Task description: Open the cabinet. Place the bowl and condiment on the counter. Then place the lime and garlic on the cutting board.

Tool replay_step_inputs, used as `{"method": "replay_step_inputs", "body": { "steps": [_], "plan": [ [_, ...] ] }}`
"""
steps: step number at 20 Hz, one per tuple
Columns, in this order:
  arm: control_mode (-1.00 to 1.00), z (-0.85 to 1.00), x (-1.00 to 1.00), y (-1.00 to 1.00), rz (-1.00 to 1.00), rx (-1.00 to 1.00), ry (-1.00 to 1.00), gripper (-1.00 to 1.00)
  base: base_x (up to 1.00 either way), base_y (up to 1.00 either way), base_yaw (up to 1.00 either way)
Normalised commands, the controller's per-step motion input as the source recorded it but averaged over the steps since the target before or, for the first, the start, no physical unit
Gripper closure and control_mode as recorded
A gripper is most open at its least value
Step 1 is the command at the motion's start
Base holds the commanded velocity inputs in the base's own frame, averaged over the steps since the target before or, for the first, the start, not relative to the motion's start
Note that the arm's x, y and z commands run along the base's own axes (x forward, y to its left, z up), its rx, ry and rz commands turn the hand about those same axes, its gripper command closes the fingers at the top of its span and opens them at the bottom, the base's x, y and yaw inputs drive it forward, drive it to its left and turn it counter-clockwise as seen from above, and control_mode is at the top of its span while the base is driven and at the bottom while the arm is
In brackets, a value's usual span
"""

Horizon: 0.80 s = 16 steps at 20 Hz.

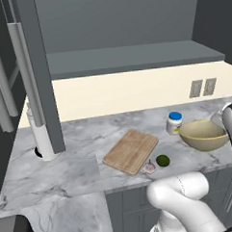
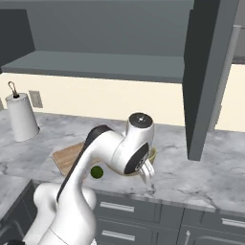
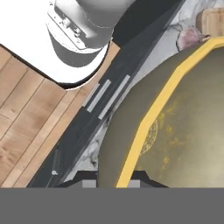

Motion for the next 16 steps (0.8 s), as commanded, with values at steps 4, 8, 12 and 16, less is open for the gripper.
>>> {"method": "replay_step_inputs", "body": {
  "steps": [4,8,12,16],
  "plan": [
    [-1.00,-0.37,0.29,-0.23,-0.02,0.00,-0.02,1.00,0.00,0.00,0.00],
    [-1.00,-0.36,0.50,-0.02,0.00,0.00,-0.02,1.00,0.00,0.00,0.00],
    [-1.00,-0.36,0.39,-0.30,0.00,0.01,0.00,1.00,0.00,0.00,0.00],
    [-1.00,-0.30,0.23,-0.62,0.00,0.04,0.00,1.00,0.00,0.00,0.00]
  ]
}}
